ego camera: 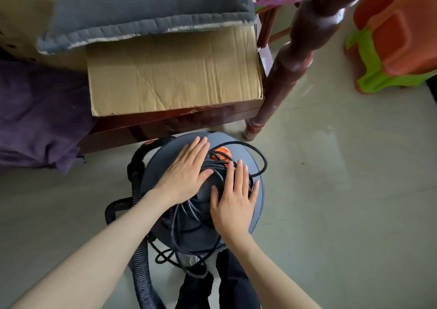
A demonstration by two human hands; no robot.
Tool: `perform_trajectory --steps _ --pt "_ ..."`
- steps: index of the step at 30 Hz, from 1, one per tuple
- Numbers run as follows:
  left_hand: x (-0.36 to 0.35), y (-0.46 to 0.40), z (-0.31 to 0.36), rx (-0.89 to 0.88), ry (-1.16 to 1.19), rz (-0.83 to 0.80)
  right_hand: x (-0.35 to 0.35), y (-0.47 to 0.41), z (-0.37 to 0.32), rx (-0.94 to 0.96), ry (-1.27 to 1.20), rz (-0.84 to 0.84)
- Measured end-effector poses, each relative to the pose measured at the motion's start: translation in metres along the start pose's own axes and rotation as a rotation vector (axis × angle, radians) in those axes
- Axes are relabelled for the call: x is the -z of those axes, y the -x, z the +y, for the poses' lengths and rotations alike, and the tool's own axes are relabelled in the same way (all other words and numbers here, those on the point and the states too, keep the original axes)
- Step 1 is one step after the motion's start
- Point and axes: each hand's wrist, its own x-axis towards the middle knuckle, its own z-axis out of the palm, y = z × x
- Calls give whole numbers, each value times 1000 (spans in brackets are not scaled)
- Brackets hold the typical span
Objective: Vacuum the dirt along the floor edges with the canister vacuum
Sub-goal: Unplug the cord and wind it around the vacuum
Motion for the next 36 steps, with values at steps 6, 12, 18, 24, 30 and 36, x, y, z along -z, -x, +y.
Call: perform_trajectory --steps 6,12,18,24,30,36 --pt "-6 -7 10 -19 76 32 -6 -2 7 -43 0 68" --pt "-11 -9 22 3 134 50 -4 -6 16 -51 -17 101" --pt "-17 -13 39 38 128 79 4 -11 33 -14 -14 61" --pt "-30 -20 69 125 80 130 17 -13 62 34 -36 9" --pt "-47 -32 123 213 86 134 38 -20 117 103 -35 -3" --pt "-64 -54 192 276 139 103 67 -33 192 196 3 -106"
